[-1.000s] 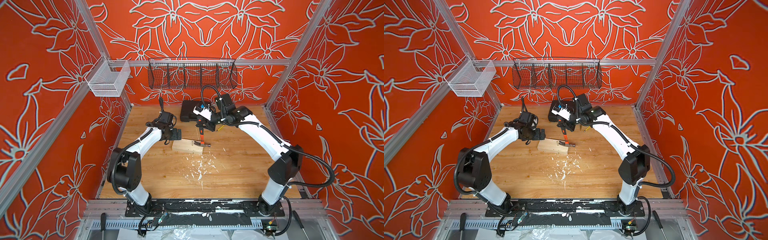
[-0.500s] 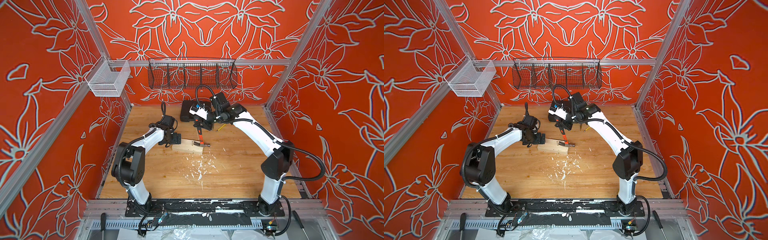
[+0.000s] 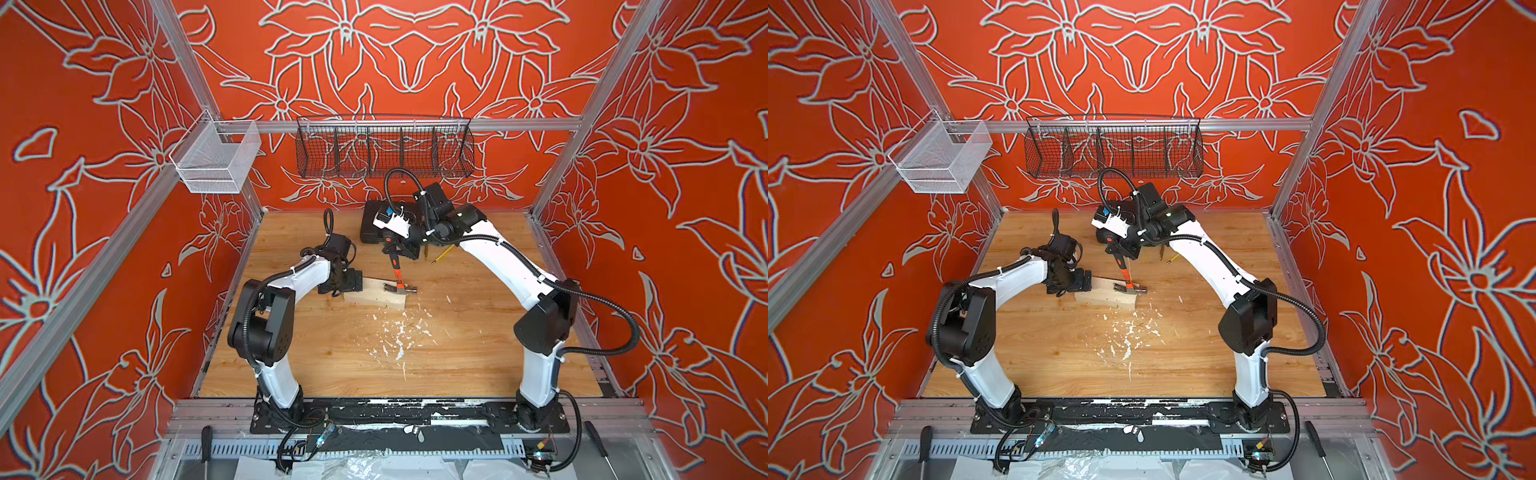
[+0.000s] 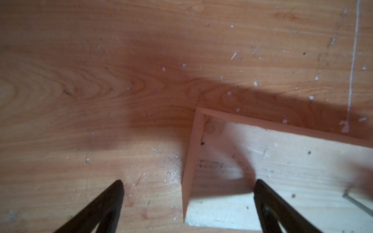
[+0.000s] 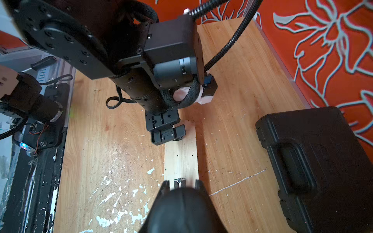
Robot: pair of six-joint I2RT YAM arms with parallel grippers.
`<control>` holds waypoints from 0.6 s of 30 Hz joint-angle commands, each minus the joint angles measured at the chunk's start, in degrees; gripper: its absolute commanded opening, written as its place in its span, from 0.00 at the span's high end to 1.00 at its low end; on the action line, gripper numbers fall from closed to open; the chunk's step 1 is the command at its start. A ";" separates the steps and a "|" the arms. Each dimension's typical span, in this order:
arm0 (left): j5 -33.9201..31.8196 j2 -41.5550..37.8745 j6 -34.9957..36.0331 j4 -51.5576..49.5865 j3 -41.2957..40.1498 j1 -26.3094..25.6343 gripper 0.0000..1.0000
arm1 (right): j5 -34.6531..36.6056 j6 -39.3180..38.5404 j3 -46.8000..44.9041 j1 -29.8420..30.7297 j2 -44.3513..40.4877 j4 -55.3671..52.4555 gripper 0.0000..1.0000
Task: Use a claw hammer to pull out a nail
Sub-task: Remove the nail from the mounting plate.
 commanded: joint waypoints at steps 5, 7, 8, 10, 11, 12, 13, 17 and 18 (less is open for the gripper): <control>0.26 1.22 -0.76 -0.01 -1.05 -0.19 0.03 | -0.77 0.88 3.34 0.80 -0.08 2.33 1.00; 0.26 1.49 -0.89 -0.01 -1.14 -0.27 0.03 | -0.51 1.47 3.37 0.94 -0.17 2.99 1.00; 0.26 1.51 -1.02 -0.01 -1.14 -0.31 0.03 | -0.40 1.60 3.37 0.92 -0.15 3.13 1.00; 0.35 1.67 -1.17 -0.02 -1.20 -0.45 0.03 | 0.45 2.22 2.98 0.85 -0.39 3.87 1.00; 0.34 1.70 -1.17 -0.02 -1.23 -0.53 0.03 | 0.69 2.31 2.62 0.87 -0.66 4.25 1.00; 0.35 1.81 -1.30 -0.01 -1.28 -0.54 0.03 | 1.02 2.44 1.84 0.91 -1.02 5.00 1.00; 0.27 1.91 -1.39 -0.01 -1.26 -0.63 0.03 | 1.25 2.75 0.99 0.93 -1.50 5.89 1.00; 0.18 2.14 -1.61 -0.01 -1.32 -0.97 0.03 | 2.97 3.46 -2.08 0.86 -3.34 9.02 1.00; 0.09 2.21 -1.65 -0.05 -1.32 -1.05 0.03 | 3.08 3.54 -3.43 0.88 -4.13 10.45 1.00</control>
